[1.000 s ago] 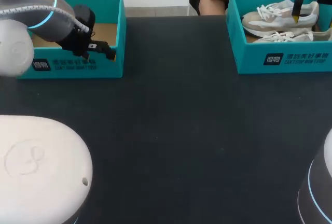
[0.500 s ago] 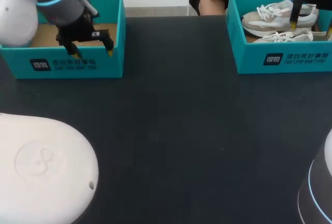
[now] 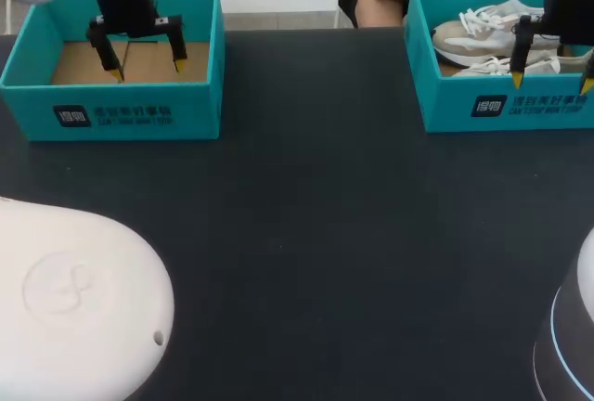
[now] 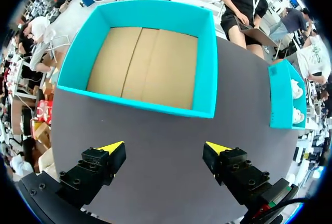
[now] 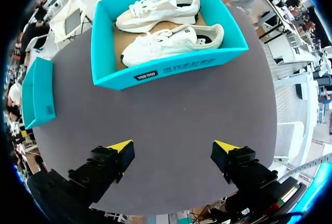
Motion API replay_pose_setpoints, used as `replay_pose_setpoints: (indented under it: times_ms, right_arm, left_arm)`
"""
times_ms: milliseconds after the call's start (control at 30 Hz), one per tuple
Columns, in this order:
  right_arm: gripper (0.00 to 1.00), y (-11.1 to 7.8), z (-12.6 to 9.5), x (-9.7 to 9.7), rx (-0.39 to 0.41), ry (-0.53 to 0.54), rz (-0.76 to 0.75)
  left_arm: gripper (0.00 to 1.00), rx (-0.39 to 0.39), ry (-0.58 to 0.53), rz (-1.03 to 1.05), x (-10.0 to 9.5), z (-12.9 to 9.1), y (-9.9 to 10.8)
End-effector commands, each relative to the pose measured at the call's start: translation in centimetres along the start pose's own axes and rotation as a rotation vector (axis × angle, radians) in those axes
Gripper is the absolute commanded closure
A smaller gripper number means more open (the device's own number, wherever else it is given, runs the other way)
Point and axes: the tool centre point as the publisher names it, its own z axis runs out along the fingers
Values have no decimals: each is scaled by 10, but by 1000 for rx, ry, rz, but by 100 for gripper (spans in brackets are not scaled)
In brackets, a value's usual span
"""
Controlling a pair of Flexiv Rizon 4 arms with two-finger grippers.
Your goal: Take the shoe out of the shoebox, open the shoe tongue, remove and reinsert the insole, then place the shoe into the shoebox
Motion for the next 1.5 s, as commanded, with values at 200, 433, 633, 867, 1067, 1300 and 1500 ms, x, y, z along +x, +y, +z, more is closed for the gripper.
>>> replay_pose_setpoints:
  times_ms: [200,433,633,867,1067,1300,1500]
  right_arm:
    - [0,-46,8,-9,-32,25,-57]
    - [0,-56,13,-14,-100,41,-118]
    - [0,-46,22,-29,-114,67,-133]
    - [0,-15,31,-47,-62,60,-208]
    - [0,19,34,-58,-27,48,-262]
    - [0,43,36,-66,-11,59,-263]
    - [0,51,34,-68,-2,72,-266]
  left_arm:
    - [0,-37,0,35,-7,9,-9]
    - [0,-54,-25,60,-13,8,-11]
    - [0,-70,-21,99,-17,9,-8]
    - [0,-69,-22,100,-22,14,-4]
    - [0,-66,-28,87,-27,23,-2]
    - [0,-55,-47,65,-30,23,0]
    - [0,-61,-54,61,-35,16,0]
